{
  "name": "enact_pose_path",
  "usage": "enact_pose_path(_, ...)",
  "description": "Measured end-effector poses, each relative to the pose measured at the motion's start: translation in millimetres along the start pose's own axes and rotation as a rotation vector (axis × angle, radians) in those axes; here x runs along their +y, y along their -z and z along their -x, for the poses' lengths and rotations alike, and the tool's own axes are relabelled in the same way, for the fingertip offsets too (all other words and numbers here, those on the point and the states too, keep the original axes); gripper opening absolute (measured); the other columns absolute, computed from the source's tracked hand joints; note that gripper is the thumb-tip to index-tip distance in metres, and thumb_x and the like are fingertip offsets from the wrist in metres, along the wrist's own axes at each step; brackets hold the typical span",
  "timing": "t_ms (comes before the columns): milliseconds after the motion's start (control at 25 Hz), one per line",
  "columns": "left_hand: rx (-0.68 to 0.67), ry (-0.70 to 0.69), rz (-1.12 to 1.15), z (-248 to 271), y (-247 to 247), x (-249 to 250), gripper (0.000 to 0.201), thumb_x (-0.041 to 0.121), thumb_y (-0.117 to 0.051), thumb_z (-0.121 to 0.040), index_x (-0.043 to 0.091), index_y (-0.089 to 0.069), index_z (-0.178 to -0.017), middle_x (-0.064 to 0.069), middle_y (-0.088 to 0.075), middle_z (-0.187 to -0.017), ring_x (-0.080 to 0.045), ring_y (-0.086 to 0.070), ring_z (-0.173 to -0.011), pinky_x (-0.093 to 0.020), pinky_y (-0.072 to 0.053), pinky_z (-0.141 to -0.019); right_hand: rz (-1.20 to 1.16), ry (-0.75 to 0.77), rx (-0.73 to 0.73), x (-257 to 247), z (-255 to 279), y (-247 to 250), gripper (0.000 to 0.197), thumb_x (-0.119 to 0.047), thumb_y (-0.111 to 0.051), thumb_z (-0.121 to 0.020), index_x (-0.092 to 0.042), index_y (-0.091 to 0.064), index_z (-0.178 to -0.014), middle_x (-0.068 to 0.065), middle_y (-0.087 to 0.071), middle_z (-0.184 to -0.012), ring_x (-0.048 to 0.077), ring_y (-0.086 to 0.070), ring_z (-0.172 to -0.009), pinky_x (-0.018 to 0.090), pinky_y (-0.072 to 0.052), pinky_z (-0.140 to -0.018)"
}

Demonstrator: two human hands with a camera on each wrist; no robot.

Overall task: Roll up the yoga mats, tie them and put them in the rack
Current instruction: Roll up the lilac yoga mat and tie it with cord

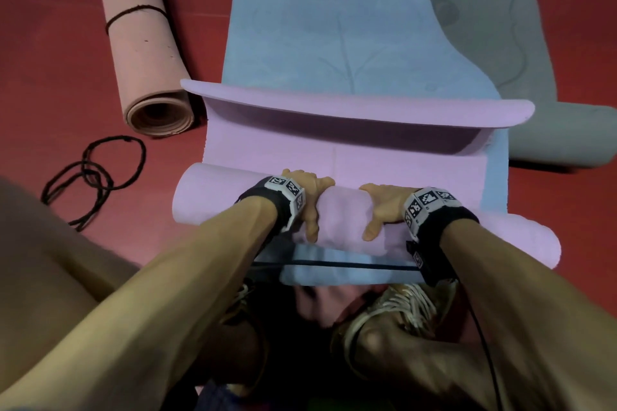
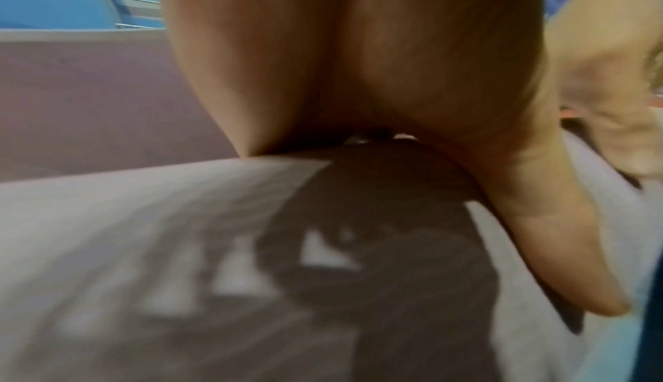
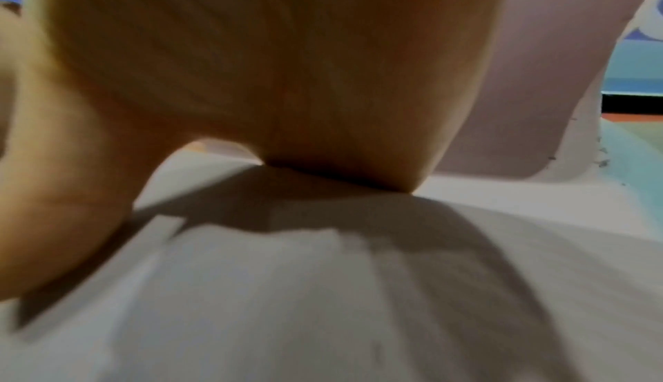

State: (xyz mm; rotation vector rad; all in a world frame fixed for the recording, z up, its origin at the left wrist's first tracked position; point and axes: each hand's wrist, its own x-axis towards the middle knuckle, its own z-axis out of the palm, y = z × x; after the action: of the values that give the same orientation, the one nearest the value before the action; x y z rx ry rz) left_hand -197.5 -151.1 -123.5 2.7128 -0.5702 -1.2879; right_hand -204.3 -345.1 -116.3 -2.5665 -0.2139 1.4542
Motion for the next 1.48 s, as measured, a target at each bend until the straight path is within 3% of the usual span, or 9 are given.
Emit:
enact_pose_path(120,-0.146,-0.007,0.121,-11,17,-1,0.073,0.026,-0.097,-0.044,0.031,-0.06,-0.107,0.006,-0.073,-0.097,-0.02,-0.069,-0.09,-0.03,-0.056,-0.079,0.244,-0.03,0.183,1,8,-21,0.128,-0.052,-0.088,-0.056,-0.02,-0.013,-0.154,0.008,-0.04,-0.144,0.031,-0.041,-0.129,0.045,-0.031,-0.107)
enact_pose_path(240,-0.203,-0.032,0.141,-19,18,-1,0.067,0.026,-0.097,-0.037,0.03,-0.064,-0.094,0.004,-0.075,-0.09,-0.023,-0.072,-0.089,-0.04,-0.059,-0.085,0.255,-0.022,0.239,0,9,-27,0.139,-0.055,-0.088,-0.054,-0.02,-0.001,-0.157,0.009,-0.038,-0.146,0.031,-0.037,-0.132,0.045,-0.025,-0.108)
enact_pose_path(360,-0.1,0.001,0.063,-12,11,-1,0.079,0.036,-0.096,-0.038,0.035,-0.055,-0.105,0.006,-0.071,-0.101,-0.02,-0.068,-0.092,-0.033,-0.055,-0.084,0.242,-0.019,0.245,1,4,-21,0.129,-0.054,-0.089,-0.047,-0.027,-0.019,-0.151,0.007,-0.054,-0.129,0.029,-0.044,-0.121,0.044,-0.028,-0.098)
enact_pose_path(480,0.084,-0.006,-0.064,-2,1,-3,0.1,0.051,-0.09,-0.046,0.034,-0.042,-0.132,0.0,-0.055,-0.125,-0.026,-0.053,-0.115,-0.045,-0.036,-0.104,0.189,-0.032,0.21,0,-2,-8,0.101,-0.05,-0.09,-0.046,-0.032,-0.041,-0.132,-0.001,-0.063,-0.111,0.026,-0.052,-0.11,0.041,-0.028,-0.089)
enact_pose_path(600,0.189,0.019,-0.245,10,-14,-3,0.124,0.061,-0.083,-0.051,0.025,-0.016,-0.149,-0.009,-0.041,-0.14,-0.031,-0.04,-0.128,-0.052,-0.026,-0.111,0.063,-0.052,0.041,-3,-6,17,0.08,-0.034,-0.093,-0.054,-0.03,-0.049,-0.121,-0.005,-0.064,-0.109,0.022,-0.057,-0.103,0.035,-0.044,-0.091)
enact_pose_path(800,0.196,0.012,-0.223,7,-7,-2,0.106,0.053,-0.085,-0.05,0.023,-0.031,-0.136,-0.009,-0.049,-0.126,-0.03,-0.045,-0.12,-0.049,-0.033,-0.103,-0.05,-0.03,-0.066,-2,-10,24,0.085,-0.026,-0.096,-0.046,-0.028,-0.053,-0.119,-0.003,-0.067,-0.11,0.024,-0.063,-0.108,0.041,-0.053,-0.093)
enact_pose_path(1160,-0.069,0.019,0.02,-1,10,-5,0.08,0.042,-0.096,-0.042,0.034,-0.053,-0.11,0.008,-0.069,-0.098,-0.02,-0.064,-0.092,-0.034,-0.054,-0.085,0.239,-0.015,0.118,-7,13,-13,0.131,-0.053,-0.088,-0.06,-0.02,-0.006,-0.157,0.011,-0.037,-0.15,0.033,-0.038,-0.134,0.049,-0.028,-0.112)
enact_pose_path(1320,-0.059,0.016,-0.022,1,10,0,0.085,0.045,-0.094,-0.043,0.033,-0.048,-0.114,0.005,-0.066,-0.106,-0.022,-0.062,-0.098,-0.032,-0.049,-0.083,0.197,-0.036,0.168,-6,12,-15,0.115,-0.049,-0.092,-0.052,-0.022,-0.031,-0.146,0.007,-0.05,-0.135,0.03,-0.046,-0.124,0.045,-0.03,-0.104)
enact_pose_path(1480,0.044,0.026,-0.06,5,-4,-1,0.105,0.054,-0.091,-0.044,0.032,-0.039,-0.133,-0.002,-0.053,-0.124,-0.029,-0.051,-0.117,-0.048,-0.034,-0.101,0.156,-0.032,0.094,-5,-3,2,0.087,-0.046,-0.093,-0.046,-0.021,-0.053,-0.12,0.002,-0.064,-0.112,0.025,-0.058,-0.103,0.036,-0.04,-0.089)
